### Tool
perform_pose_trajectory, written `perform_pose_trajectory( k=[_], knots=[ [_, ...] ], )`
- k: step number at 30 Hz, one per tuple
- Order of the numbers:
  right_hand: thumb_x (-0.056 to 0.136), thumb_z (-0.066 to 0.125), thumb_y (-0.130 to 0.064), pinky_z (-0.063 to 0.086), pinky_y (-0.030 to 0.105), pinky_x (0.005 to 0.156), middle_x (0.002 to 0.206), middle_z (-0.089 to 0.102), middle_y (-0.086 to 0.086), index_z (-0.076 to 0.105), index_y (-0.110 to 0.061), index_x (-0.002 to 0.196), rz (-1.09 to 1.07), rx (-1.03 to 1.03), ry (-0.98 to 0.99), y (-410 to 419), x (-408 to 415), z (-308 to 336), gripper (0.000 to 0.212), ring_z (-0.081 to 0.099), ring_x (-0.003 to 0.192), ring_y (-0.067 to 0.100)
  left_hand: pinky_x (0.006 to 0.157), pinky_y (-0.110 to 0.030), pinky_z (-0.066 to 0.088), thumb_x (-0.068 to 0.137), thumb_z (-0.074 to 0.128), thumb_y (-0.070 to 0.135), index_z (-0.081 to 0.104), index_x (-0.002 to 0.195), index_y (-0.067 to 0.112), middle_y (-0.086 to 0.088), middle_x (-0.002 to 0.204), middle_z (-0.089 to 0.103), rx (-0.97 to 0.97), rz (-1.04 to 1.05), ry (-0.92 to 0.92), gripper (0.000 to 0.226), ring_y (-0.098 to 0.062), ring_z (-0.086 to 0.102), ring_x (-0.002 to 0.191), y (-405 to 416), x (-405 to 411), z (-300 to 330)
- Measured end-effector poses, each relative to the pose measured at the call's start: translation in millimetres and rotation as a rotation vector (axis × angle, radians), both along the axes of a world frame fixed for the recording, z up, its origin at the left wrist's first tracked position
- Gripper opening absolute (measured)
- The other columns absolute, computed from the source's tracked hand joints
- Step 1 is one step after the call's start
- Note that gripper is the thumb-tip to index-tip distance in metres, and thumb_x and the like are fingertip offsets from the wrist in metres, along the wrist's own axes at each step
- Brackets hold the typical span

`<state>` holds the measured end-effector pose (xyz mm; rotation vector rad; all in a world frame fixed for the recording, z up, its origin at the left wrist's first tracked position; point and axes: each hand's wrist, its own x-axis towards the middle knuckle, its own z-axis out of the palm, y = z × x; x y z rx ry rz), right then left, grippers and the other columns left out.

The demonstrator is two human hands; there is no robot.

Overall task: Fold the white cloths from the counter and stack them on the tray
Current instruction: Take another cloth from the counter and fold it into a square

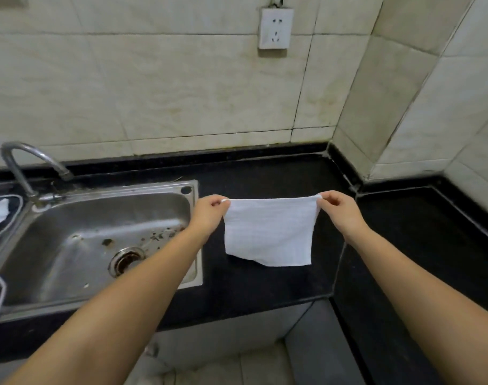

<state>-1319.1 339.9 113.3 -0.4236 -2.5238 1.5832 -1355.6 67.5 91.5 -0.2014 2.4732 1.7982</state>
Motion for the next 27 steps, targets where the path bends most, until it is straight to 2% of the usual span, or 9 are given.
perform_pose_trajectory(
  k=[3,5,7,10,13,15,18,22,27],
  knots=[
    [0.091,0.057,-0.018,0.047,0.030,0.085,0.092,0.067,-0.004,0.067,-0.021,0.093,-0.002,0.011,-0.003,20,-17,-7,0.011,0.061,0.092,0.014,0.070,-0.023,0.040,0.091,0.057,0.013,0.072,0.092,0.011,0.003,0.081,0.065,-0.032,0.040,0.010,0.015,-0.010,0.056,0.075,19,-14,-1],
    [0.092,0.056,-0.019,0.045,0.028,0.082,0.092,0.066,-0.004,0.065,-0.022,0.094,-0.016,-0.003,0.005,28,-27,-8,0.010,0.060,0.089,0.012,0.064,-0.023,0.041,0.090,0.055,0.010,0.071,0.082,0.010,0.002,0.071,0.062,-0.024,0.025,0.019,0.017,-0.009,0.051,0.063,28,-23,3],
    [0.092,0.055,-0.019,0.045,0.027,0.079,0.095,0.065,-0.003,0.064,-0.022,0.096,-0.028,-0.019,0.025,35,-36,-7,0.010,0.058,0.087,0.010,0.063,-0.023,0.042,0.089,0.055,0.011,0.067,0.073,0.015,0.000,0.070,0.060,-0.034,0.008,0.050,0.020,-0.009,0.049,0.059,35,-33,9],
    [0.092,0.053,-0.015,0.041,0.022,0.065,0.082,0.062,-0.003,0.063,-0.019,0.091,0.000,-0.058,0.022,41,-46,0,0.012,0.055,0.074,0.010,0.069,-0.026,0.043,0.089,0.058,0.019,0.069,0.083,0.020,-0.003,0.084,0.064,-0.129,-0.089,0.105,0.012,-0.011,0.053,0.069,36,-43,19],
    [0.089,0.051,-0.008,0.039,0.024,0.060,0.071,0.060,0.000,0.064,-0.019,0.082,0.185,-0.059,-0.039,47,-46,13,0.019,0.051,0.065,0.011,0.078,-0.025,0.045,0.090,0.060,0.023,0.070,0.088,0.018,-0.001,0.095,0.062,-0.296,-0.293,0.119,0.011,-0.013,0.058,0.085,25,-42,33],
    [0.090,0.051,-0.005,0.039,0.023,0.058,0.072,0.061,0.002,0.065,-0.016,0.084,0.345,-0.059,-0.110,48,-42,22,0.018,0.052,0.062,0.008,0.083,-0.028,0.051,0.091,0.059,0.020,0.070,0.088,0.013,-0.002,0.093,0.069,-0.209,-0.442,0.026,0.013,-0.016,0.064,0.089,16,-41,41],
    [0.091,0.050,-0.002,0.039,0.020,0.053,0.073,0.062,0.006,0.065,-0.004,0.093,0.473,-0.129,-0.194,48,-42,37,0.015,0.053,0.055,0.005,0.076,-0.027,0.054,0.093,0.056,0.014,0.068,0.086,0.012,-0.001,0.081,0.072,0.017,-0.577,-0.113,0.014,-0.013,0.067,0.079,5,-49,49],
    [0.093,0.048,-0.001,0.037,0.019,0.051,0.072,0.063,0.004,0.067,-0.006,0.096,0.422,-0.216,-0.188,49,-64,40,0.020,0.052,0.056,0.006,0.066,-0.020,0.053,0.093,0.055,0.017,0.068,0.090,0.010,0.001,0.080,0.072,0.049,-0.537,-0.151,0.015,-0.010,0.068,0.074,0,-75,50],
    [0.091,0.052,-0.008,0.038,0.023,0.058,0.075,0.065,0.000,0.070,-0.016,0.093,0.249,0.007,-0.226,44,-98,6,0.020,0.053,0.066,0.009,0.074,-0.026,0.054,0.092,0.057,0.020,0.070,0.093,0.012,-0.003,0.091,0.072,-0.157,-0.419,-0.182,0.015,-0.016,0.068,0.087,1,-114,15]
  ],
)
